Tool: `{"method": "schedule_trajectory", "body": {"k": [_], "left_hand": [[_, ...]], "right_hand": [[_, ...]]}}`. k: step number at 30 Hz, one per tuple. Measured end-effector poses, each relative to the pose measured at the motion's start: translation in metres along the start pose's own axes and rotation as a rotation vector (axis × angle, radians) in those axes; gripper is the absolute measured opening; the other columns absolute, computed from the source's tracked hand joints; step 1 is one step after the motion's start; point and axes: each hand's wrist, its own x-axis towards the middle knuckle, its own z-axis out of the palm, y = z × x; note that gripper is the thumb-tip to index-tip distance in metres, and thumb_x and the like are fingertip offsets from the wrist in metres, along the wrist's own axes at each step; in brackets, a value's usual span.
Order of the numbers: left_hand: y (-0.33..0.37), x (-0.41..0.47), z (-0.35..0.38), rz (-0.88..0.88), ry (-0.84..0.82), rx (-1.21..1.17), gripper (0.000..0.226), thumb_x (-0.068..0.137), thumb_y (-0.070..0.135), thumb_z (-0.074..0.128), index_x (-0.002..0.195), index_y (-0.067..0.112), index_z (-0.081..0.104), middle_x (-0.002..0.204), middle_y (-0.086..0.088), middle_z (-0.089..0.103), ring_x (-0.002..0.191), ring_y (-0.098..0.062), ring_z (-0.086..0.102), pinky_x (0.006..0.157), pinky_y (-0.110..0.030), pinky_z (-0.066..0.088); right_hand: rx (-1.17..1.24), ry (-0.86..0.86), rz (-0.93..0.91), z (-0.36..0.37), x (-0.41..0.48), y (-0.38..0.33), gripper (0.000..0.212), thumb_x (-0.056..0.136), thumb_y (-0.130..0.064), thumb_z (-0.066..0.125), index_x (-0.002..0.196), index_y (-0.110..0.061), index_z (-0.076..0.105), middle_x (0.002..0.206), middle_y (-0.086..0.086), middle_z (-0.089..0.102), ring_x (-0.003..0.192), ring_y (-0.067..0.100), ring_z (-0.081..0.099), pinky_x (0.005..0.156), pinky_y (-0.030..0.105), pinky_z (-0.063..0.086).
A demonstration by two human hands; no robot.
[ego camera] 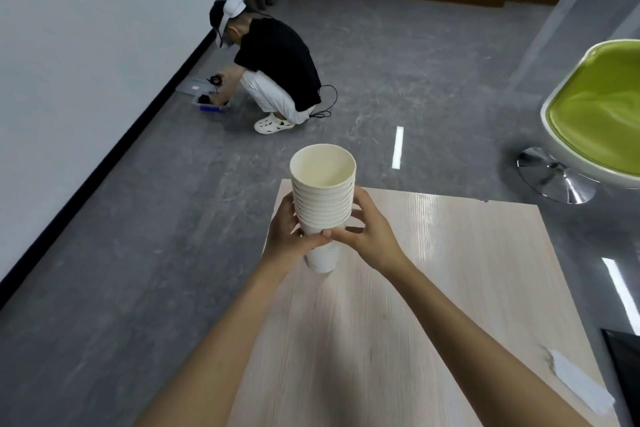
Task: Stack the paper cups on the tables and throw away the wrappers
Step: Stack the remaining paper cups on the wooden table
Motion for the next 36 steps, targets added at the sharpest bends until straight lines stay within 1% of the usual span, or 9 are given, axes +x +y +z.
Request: {"method": "schedule_trajectory", "body": {"k": [6,11,15,18,22,26,28,33,36], "left_hand": [[0.002,0.021,-0.006,0.052,0.029,0.008,0.079,0.048,0.034,0.086,0.119,0.027,0.054,0.112,0.013,0.068,0.106,0.0,0.064,0.076,-0.017,0.052],[0.0,0.029,-0.009,0.063,0.049,0.032,0.077,0.046,0.03,0.087,0.114,0.033,0.051,0.114,0.015,0.063,0.104,0.009,0.061,0.079,-0.012,0.05],[-0.001,0.029,-0.01,0.073,0.054,0.052,0.075,0.053,0.015,0.086,0.116,0.031,0.049,0.115,0.014,0.061,0.102,0.013,0.06,0.077,-0.009,0.049],[-0.004,0.026,-0.01,0.08,0.051,0.072,0.078,0.054,0.022,0.087,0.121,0.028,0.049,0.119,0.012,0.061,0.104,0.01,0.06,0.077,-0.01,0.049],[-0.004,0.024,-0.011,0.065,0.043,0.073,0.074,0.058,0.017,0.085,0.122,0.027,0.05,0.119,0.012,0.061,0.104,0.011,0.06,0.076,-0.01,0.049],[-0.003,0.022,-0.012,0.037,0.03,0.067,0.093,0.049,0.038,0.087,0.132,0.02,0.047,0.125,0.012,0.06,0.109,0.011,0.057,0.079,-0.01,0.049],[-0.002,0.019,-0.012,0.018,0.046,0.073,0.097,0.047,0.041,0.086,0.134,0.021,0.047,0.127,0.012,0.059,0.112,0.01,0.057,0.081,-0.011,0.049],[0.0,0.006,-0.017,-0.008,0.123,0.079,0.075,0.063,0.019,0.089,0.129,0.024,0.053,0.126,0.017,0.06,0.117,0.004,0.055,0.097,-0.032,0.049],[0.004,-0.012,-0.02,0.012,0.157,0.049,0.064,0.066,0.031,0.08,0.126,0.025,0.058,0.13,0.012,0.06,0.121,-0.003,0.053,0.093,-0.023,0.044]], "right_hand": [[0.023,0.008,-0.018,0.006,0.027,0.001,0.073,0.075,-0.018,0.078,0.13,-0.043,0.037,0.134,-0.016,0.048,0.123,0.011,0.047,0.087,0.023,0.049],[0.006,-0.006,-0.019,0.007,0.034,0.007,0.075,0.075,-0.019,0.079,0.136,-0.034,0.038,0.135,-0.016,0.047,0.126,0.012,0.046,0.094,0.039,0.051],[0.003,-0.009,-0.014,0.008,0.036,0.009,0.077,0.074,-0.017,0.079,0.137,-0.033,0.036,0.136,-0.014,0.046,0.127,0.013,0.045,0.095,0.043,0.05],[-0.019,-0.022,-0.012,0.01,0.034,0.007,0.075,0.075,-0.019,0.078,0.135,-0.038,0.036,0.133,-0.02,0.047,0.124,0.01,0.046,0.096,0.041,0.048],[-0.035,-0.019,-0.005,0.011,0.032,0.006,0.073,0.075,-0.019,0.078,0.131,-0.04,0.037,0.129,-0.023,0.046,0.12,0.006,0.047,0.094,0.037,0.048],[-0.033,-0.014,-0.001,0.01,0.027,0.003,0.069,0.076,-0.022,0.078,0.129,-0.041,0.038,0.13,-0.021,0.047,0.117,0.001,0.047,0.091,0.032,0.045],[-0.037,-0.005,-0.007,0.008,0.024,0.002,0.066,0.076,-0.024,0.077,0.129,-0.038,0.04,0.132,-0.018,0.047,0.118,0.003,0.048,0.091,0.032,0.045],[-0.073,0.052,-0.007,0.002,0.012,0.001,0.061,0.077,-0.028,0.076,0.13,-0.028,0.045,0.128,-0.013,0.052,0.116,0.007,0.051,0.088,0.029,0.049],[-0.082,0.134,-0.003,-0.003,-0.001,0.001,0.052,0.081,-0.028,0.072,0.126,-0.023,0.049,0.119,-0.01,0.057,0.108,0.004,0.055,0.079,0.016,0.05]]}}
